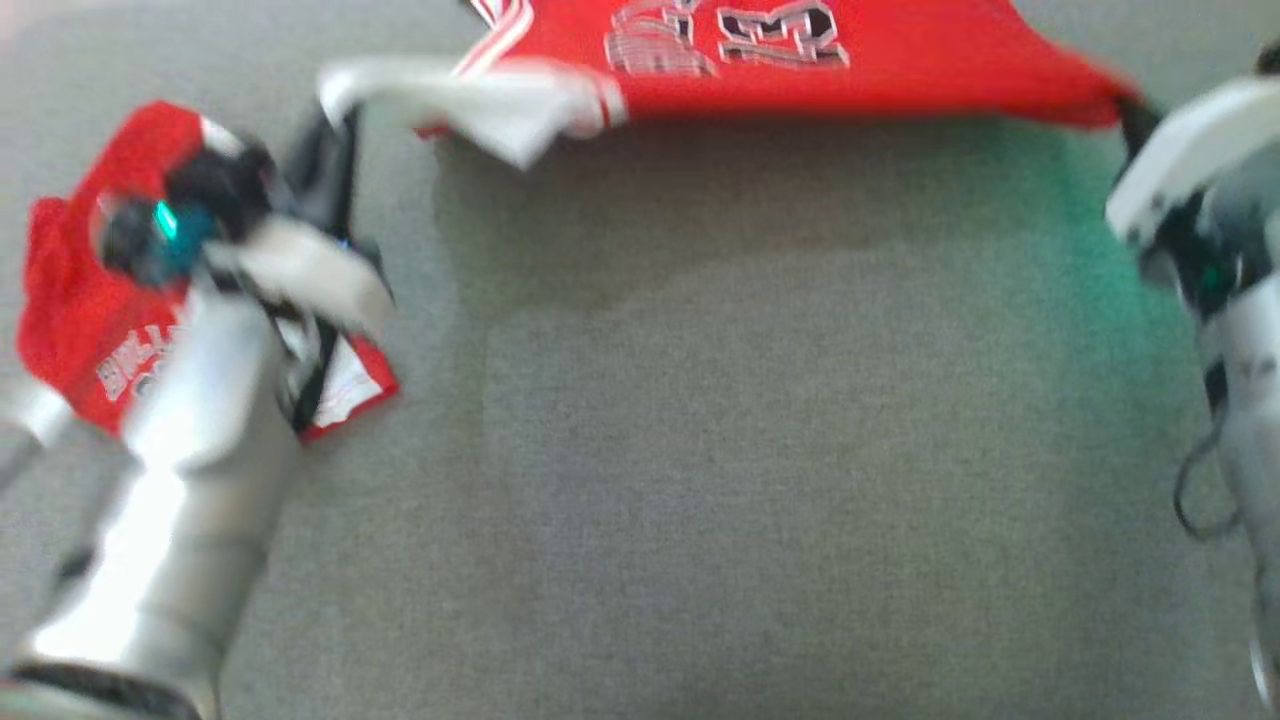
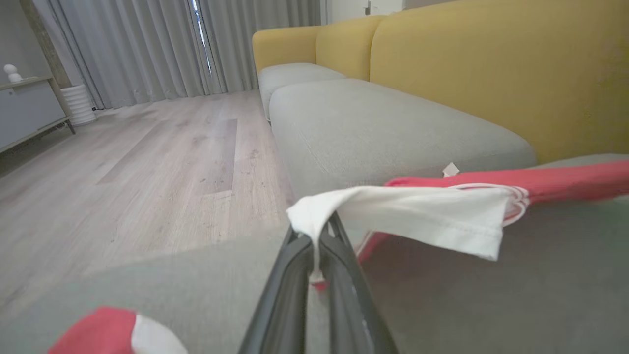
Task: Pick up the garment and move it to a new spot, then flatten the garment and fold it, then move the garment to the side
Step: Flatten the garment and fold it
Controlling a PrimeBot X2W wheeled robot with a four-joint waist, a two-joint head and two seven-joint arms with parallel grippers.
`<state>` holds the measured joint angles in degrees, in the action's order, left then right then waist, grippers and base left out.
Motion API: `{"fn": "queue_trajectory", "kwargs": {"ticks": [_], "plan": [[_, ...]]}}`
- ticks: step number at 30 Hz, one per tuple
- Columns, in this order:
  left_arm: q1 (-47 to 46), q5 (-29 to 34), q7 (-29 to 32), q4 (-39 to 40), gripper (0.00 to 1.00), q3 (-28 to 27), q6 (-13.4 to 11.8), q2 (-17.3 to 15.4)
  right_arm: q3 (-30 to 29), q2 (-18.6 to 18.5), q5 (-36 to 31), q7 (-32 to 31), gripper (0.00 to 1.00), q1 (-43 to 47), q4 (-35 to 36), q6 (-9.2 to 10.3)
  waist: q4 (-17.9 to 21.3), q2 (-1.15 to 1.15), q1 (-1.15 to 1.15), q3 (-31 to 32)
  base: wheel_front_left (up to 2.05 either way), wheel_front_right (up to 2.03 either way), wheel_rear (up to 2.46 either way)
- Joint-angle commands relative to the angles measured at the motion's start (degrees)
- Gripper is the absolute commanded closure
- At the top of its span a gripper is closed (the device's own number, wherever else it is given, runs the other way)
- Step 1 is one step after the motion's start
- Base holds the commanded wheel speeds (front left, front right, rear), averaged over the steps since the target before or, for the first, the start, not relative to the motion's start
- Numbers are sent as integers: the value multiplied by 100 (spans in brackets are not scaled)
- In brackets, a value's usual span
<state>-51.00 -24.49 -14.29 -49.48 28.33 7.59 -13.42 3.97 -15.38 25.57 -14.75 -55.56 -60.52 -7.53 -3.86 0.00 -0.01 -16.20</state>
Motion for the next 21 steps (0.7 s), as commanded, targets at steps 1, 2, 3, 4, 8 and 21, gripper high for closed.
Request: {"fn": "queue_trajectory", "kwargs": {"ticks": [1,2,3,4,8,21], "plan": [[243,-39,-69,292,100,-19,-14,-255,338,-193,274,-266,100,318,414,4,-78,0,1,323,0,0,0],[431,-76,-68,369,100,21,-13,-269,479,-272,397,-414,100,490,537,4,-77,0,1,402,0,0,0],[606,-119,-55,451,100,49,-13,-295,628,-358,503,-552,100,656,678,4,-70,0,1,471,0,0,0],[766,-163,-28,543,100,68,-12,-329,748,-449,618,-679,100,814,817,4,-63,0,1,534,0,0,0],[1189,-271,98,883,100,118,-12,-427,1008,-713,980,-1051,100,1260,1223,4,-49,0,1,707,0,0,0],[2905,-391,904,3012,100,350,-472,-946,1482,-1434,1802,-2003,100,2741,2480,4,83,0,1,1258,0,0,0]]}}
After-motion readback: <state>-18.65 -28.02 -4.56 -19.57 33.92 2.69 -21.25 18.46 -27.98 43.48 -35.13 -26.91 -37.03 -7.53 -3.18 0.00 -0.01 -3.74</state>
